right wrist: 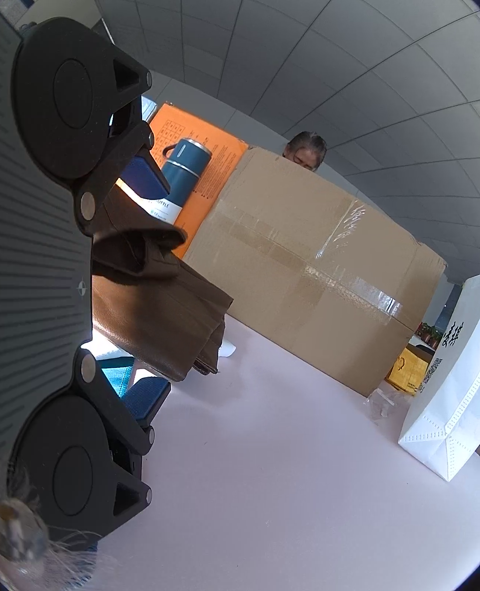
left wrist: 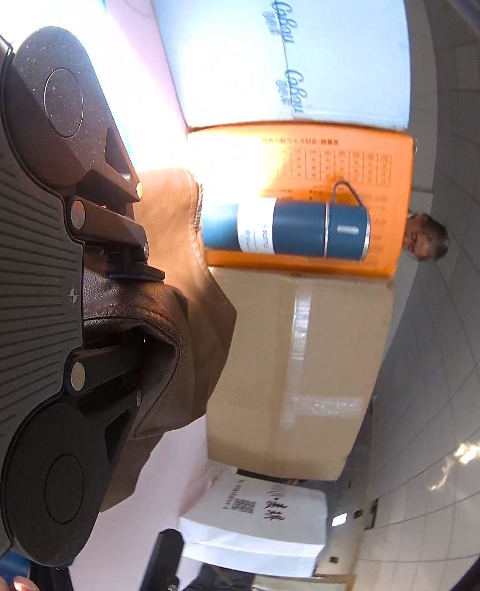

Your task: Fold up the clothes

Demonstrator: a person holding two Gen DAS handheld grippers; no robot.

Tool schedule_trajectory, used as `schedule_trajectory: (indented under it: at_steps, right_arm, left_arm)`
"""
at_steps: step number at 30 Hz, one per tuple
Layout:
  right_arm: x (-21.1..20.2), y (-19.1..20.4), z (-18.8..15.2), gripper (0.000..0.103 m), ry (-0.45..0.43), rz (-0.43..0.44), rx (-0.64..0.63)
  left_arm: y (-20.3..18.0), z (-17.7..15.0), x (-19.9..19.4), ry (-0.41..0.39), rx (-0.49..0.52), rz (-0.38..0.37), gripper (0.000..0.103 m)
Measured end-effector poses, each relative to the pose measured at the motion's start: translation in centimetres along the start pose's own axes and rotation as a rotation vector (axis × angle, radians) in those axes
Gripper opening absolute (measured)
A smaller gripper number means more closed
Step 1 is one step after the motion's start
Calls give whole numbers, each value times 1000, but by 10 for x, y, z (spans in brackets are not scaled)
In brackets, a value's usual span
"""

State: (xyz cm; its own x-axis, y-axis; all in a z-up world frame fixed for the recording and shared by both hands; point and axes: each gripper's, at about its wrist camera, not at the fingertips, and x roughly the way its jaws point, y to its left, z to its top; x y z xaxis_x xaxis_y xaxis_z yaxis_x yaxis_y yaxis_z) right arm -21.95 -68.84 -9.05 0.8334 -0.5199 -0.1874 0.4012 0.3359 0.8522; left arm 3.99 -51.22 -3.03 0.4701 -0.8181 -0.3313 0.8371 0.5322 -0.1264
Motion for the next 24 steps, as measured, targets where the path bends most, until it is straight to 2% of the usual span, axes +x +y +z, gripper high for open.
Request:
schedule_trajectory:
  at_steps: [2, 7, 10, 12, 14, 15, 17, 19, 21, 22, 24]
  right_arm:
    - [9, 5, 1, 103, 25, -44, -35]
    - [48, 19, 4, 103, 104, -154, -122]
    - [66, 25, 4, 103, 114, -206, -157]
    - [77, 30, 2, 92, 109, -230, -188]
    - [78, 34, -3, 55, 72, -278, -224]
    - [78, 37, -7, 48, 51, -308, -268]
    - [74, 53, -22, 27, -27, -352, -452]
    - [62, 68, -31, 19, -121, -318, -552]
    - [48, 83, -43, 10, -229, -287, -669]
    - [43, 92, -47, 9, -241, -249, -716]
    - [32, 104, -49, 8, -224, -157, -710]
  left_arm:
    - [21, 1, -9, -10, -80, 12, 11]
    - [55, -7, -16, 19, -141, 42, 11]
    - [74, -11, -19, 42, -195, 61, 11]
    - [82, -12, -20, 45, -207, 70, 11]
    - [89, -13, -22, 47, -231, 71, 11]
    - [92, -14, -22, 49, -244, 71, 11]
    - [97, -15, -22, 47, -273, 62, 10]
    - [100, -14, -24, 29, -287, 60, 5]
    - [101, -10, -33, -26, -279, 69, 2]
    - [101, -8, -38, -54, -275, 74, 2]
    - [104, 0, -50, -110, -278, 87, 2]
